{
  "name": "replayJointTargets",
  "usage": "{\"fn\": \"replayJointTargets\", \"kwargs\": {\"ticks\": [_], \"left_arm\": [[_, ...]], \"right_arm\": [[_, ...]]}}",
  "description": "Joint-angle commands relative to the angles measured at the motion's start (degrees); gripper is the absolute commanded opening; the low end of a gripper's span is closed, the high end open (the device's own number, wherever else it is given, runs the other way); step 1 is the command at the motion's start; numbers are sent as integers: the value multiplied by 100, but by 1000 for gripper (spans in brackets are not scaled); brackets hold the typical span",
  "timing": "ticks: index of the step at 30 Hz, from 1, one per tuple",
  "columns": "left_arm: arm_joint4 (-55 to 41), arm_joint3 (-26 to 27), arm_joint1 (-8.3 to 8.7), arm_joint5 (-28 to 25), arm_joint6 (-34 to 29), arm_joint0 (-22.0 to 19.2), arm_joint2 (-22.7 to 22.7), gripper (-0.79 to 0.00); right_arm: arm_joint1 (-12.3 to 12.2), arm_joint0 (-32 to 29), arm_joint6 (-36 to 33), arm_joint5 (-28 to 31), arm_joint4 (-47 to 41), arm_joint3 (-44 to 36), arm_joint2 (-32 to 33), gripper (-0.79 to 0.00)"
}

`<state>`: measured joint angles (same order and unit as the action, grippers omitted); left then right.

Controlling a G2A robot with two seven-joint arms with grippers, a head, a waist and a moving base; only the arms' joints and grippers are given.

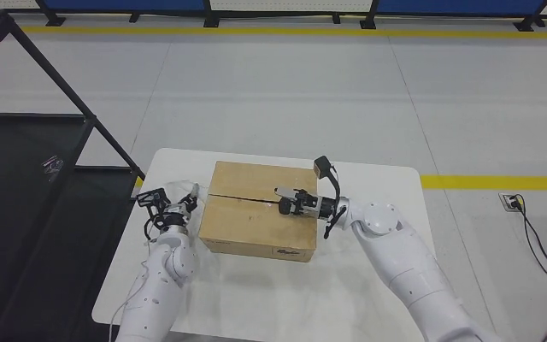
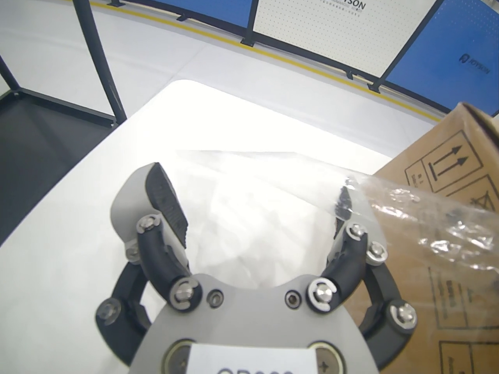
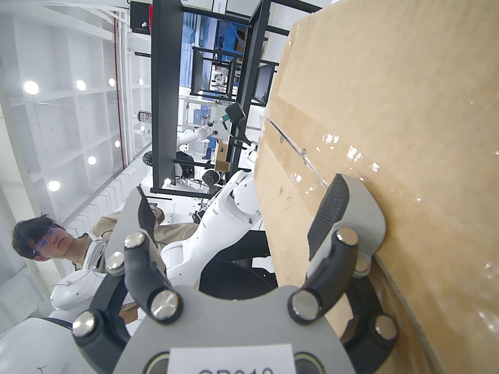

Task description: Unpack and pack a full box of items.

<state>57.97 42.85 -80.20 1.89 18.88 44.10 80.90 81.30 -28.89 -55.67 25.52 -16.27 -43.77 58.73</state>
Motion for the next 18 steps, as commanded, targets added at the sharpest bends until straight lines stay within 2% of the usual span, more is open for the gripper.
{"fn": "replayJointTargets", "kwargs": {"ticks": [1, 9, 18], "left_arm": [[-263, -22, -23, -21, 53, -47, 50, 0], [-931, 19, -63, -478, 381, -14, 208, 0], [-1123, 92, -40, -755, 191, 84, 292, 0]], "right_arm": [[4, 7, 3, 11, -14, 23, -1, 0], [7, 36, -3, 57, -44, 107, 14, 0], [28, 102, -26, 45, -48, 154, -19, 0]]}}
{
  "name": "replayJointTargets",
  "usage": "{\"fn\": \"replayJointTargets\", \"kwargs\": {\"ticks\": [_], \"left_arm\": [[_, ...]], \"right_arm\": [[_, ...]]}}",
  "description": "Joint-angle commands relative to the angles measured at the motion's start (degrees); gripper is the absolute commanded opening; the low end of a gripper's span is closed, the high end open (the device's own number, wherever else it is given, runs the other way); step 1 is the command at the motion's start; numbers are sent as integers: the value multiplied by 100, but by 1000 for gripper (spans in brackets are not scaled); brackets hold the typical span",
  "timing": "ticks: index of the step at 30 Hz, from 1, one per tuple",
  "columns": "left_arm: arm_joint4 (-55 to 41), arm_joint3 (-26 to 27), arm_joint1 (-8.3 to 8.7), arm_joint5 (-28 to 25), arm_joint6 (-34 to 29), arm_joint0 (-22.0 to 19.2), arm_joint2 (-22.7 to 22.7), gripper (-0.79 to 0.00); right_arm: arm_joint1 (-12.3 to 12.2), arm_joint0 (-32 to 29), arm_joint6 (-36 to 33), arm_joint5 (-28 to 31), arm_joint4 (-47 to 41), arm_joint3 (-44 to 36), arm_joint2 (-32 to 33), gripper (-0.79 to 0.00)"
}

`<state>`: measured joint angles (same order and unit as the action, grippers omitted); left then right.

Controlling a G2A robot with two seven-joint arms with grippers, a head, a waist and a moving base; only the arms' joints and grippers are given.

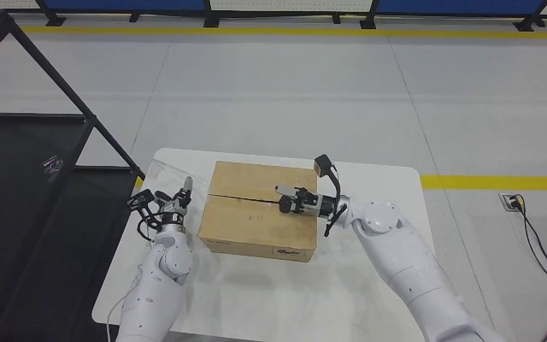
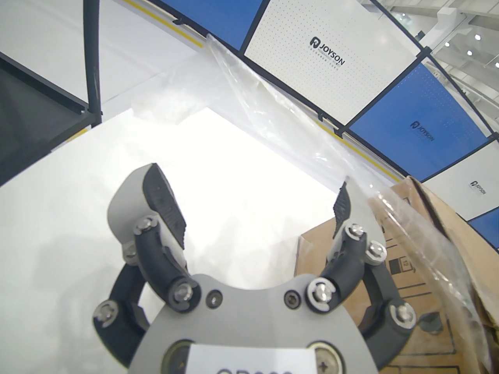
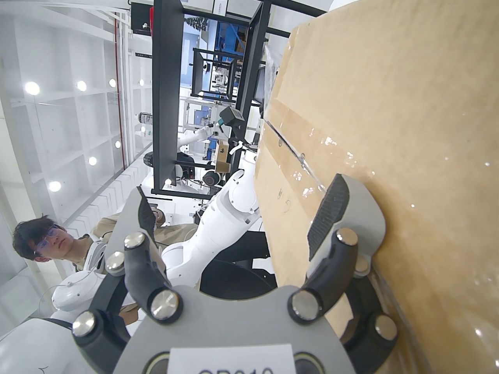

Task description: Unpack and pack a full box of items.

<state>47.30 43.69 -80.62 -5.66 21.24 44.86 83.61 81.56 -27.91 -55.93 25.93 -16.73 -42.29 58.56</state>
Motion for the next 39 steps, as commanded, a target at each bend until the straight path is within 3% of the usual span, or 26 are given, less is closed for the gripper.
{"fn": "replayJointTargets", "kwargs": {"ticks": [1, 10, 14, 20, 23, 29, 34, 39], "left_arm": [[-142, 16, 0, -5, -113, 19, 43, 0], [-119, 152, -1, 631, -16, 101, 103, 0], [-272, 488, 56, 627, -32, 360, 344, 0], [-931, 1223, 88, 537, -582, 789, 646, 0], [-1456, 1664, 105, 154, -1260, 1018, 753, 0], [-2538, 2141, 228, -436, -3308, 1133, 1126, 0], [-3094, 1878, 292, -367, -4486, 794, 1179, 0], [-3473, 1447, 341, -318, -5225, 421, 1166, 0]], "right_arm": [[3, 8, 1, 5, -2, 14, -3, 0], [13, 44, 1, 14, 2, 51, -10, 0], [10, 35, -8, 46, -13, 91, 4, 0], [31, 76, -35, 55, -64, 165, -14, 0], [46, 111, -54, 57, -69, 204, -38, 0], [69, 148, -68, 84, -76, 281, -70, 0], [70, 111, -71, 131, -111, 337, -53, 0], [54, 58, -58, 166, -121, 342, -13, 0]]}}
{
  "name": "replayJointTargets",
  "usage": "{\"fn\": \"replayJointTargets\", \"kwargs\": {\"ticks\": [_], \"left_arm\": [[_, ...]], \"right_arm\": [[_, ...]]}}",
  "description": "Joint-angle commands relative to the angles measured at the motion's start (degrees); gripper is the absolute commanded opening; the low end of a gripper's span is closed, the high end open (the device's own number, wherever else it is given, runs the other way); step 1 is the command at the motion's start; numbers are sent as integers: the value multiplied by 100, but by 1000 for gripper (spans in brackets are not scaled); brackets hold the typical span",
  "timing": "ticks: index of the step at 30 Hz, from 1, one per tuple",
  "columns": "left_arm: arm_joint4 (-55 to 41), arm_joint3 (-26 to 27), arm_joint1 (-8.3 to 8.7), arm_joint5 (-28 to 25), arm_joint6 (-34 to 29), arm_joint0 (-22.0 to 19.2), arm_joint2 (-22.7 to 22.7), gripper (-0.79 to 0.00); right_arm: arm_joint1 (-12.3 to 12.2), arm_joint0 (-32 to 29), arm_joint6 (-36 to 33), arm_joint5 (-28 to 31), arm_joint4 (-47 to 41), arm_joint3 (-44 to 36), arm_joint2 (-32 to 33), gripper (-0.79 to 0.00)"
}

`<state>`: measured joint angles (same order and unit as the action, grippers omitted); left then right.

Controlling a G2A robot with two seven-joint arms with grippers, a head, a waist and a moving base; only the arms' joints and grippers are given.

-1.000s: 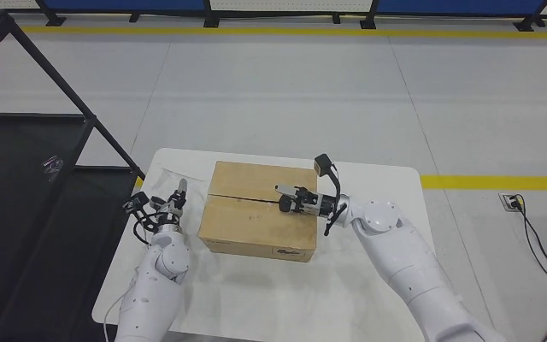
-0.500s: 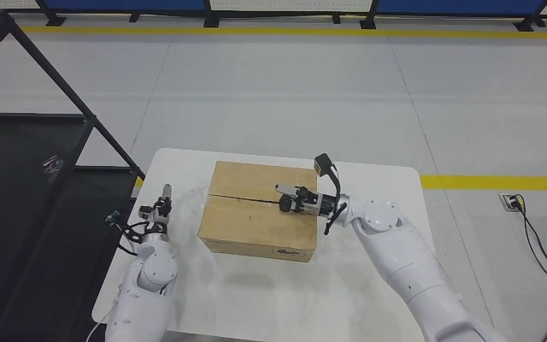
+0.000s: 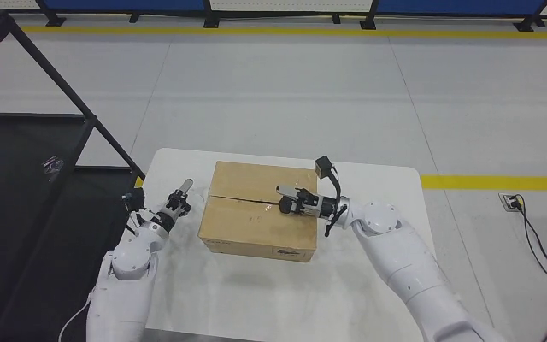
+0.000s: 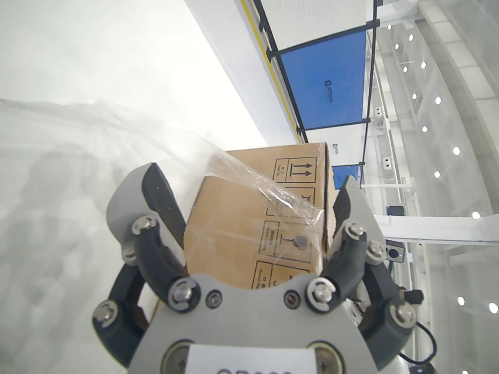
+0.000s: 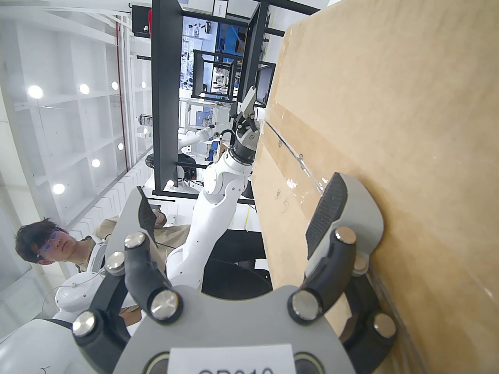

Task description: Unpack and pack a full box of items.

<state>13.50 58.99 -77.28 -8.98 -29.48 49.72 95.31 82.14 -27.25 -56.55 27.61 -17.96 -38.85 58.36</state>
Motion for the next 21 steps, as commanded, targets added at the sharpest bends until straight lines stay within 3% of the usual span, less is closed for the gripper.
{"fn": "replayJointTargets", "kwargs": {"ticks": [1, 12, 18, 21], "left_arm": [[-179, -161, 16, 27, -283, -127, -5, 0], [-1373, -1066, 153, 295, -2065, -742, 147, 0], [-1552, -1297, 207, 294, -2047, -859, 144, 0], [-1576, -1348, 211, 324, -1934, -899, 65, -86]], "right_arm": [[-7, -18, 6, -4, 1, -9, 14, 0], [-19, -77, 13, -48, 32, -110, 33, 0], [-10, -58, -8, -68, 34, -103, 17, 0], [-5, -46, -14, -61, 29, -82, 14, 0]]}}
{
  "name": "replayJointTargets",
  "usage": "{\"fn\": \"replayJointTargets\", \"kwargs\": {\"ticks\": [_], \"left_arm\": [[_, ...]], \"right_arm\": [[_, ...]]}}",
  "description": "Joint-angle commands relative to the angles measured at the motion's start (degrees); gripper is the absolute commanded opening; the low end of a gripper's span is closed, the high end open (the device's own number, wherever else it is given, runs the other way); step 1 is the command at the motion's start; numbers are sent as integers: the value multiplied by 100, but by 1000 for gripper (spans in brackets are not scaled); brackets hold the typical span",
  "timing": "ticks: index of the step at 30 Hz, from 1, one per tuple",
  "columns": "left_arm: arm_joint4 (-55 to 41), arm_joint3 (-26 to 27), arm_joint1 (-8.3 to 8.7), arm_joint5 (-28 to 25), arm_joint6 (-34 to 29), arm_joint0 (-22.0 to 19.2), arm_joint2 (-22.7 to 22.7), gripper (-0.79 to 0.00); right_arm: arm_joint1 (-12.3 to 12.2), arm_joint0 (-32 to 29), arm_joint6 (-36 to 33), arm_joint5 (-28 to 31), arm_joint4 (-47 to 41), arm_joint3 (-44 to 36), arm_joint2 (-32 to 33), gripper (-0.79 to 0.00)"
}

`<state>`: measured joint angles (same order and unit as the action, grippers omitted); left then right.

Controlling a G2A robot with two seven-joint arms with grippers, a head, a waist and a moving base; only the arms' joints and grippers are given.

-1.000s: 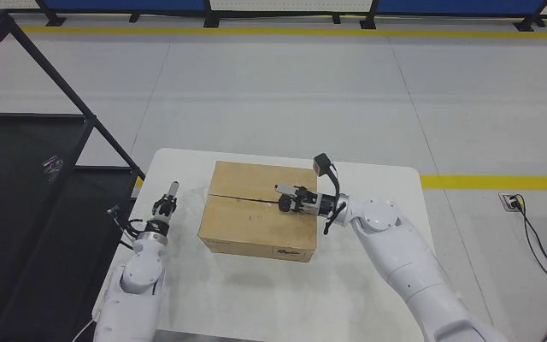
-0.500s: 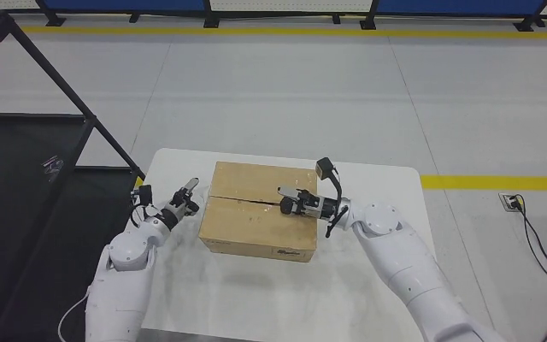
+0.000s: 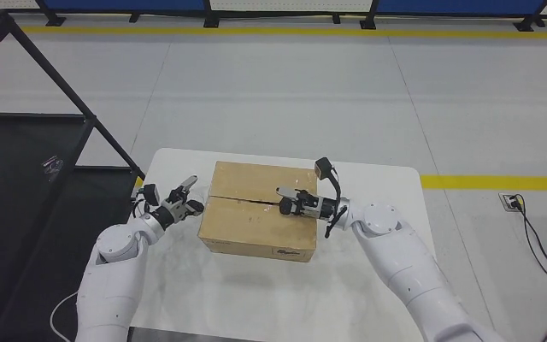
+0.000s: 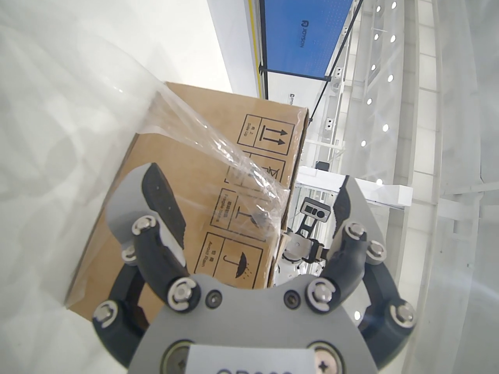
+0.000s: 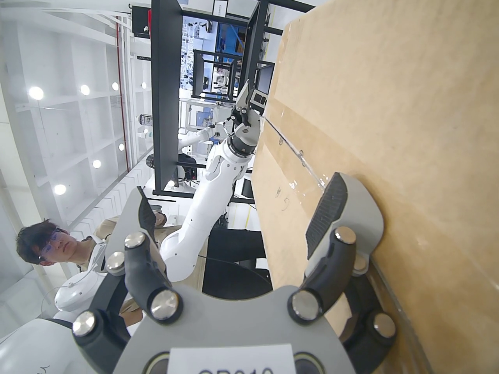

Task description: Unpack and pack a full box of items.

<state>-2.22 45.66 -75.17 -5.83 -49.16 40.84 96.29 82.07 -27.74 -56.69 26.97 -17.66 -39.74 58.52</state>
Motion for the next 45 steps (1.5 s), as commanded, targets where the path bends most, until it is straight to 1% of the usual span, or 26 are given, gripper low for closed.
{"fn": "replayJointTargets", "kwargs": {"ticks": [1, 3, 7, 8, 9, 10, 11, 12, 17, 20, 29, 32, 35, 39, 45], "left_arm": [[-23, -33, -2, 15, 63, -23, -62, -157], [-75, -67, -3, 26, 122, -47, -110, -391], [-136, -114, 8, 22, 227, -76, -175, -557], [-143, -115, 11, 3, 278, -77, -187, -634], [-132, -114, 15, -18, 327, -71, -204, -671], [-145, -104, 19, -30, 354, -67, -216, -677], [-169, -85, 24, -74, 376, -53, -219, -754], [-174, -65, 30, -120, 426, -31, -220, -785], [-216, 95, 60, -240, 628, 89, -229, -785], [-194, 239, 78, -293, 863, 188, -227, -785], [-208, 958, 125, -550, 1465, 637, -187, -785], [-241, 1240, 143, -595, 1773, 792, -108, -785], [-326, 1609, 172, -623, 1997, 972, 30, -785], [-373, 2230, 198, -613, 2323, 1273, 164, -785], [-506, 3259, 219, -581, 2522, 1782, 263, -785]], "right_arm": [[3, 6, -3, 1, -2, 15, -3, 0], [6, 14, -8, -4, -5, 28, -5, 0], [7, 16, -10, 14, -15, 53, 2, 0], [5, 16, -8, 19, -8, 61, 5, 0], [5, 15, -5, 24, -13, 67, 10, 0], [5, 14, -9, 28, -18, 68, 12, 0], [5, 14, -18, 30, -25, 71, 14, 0], [5, 16, -22, 31, -27, 75, 16, 0], [12, 53, -39, 36, -34, 99, 13, 0], [22, 87, -66, 18, -34, 127, -3, 0], [47, 166, -109, 37, -51, 225, -27, 0], [55, 184, -116, 44, -59, 253, -33, 0], [60, 199, -110, 49, -54, 278, -37, 0], [66, 223, -129, 47, -66, 314, -37, 0], [92, 280, -82, 19, -82, 384, -55, 0]]}}
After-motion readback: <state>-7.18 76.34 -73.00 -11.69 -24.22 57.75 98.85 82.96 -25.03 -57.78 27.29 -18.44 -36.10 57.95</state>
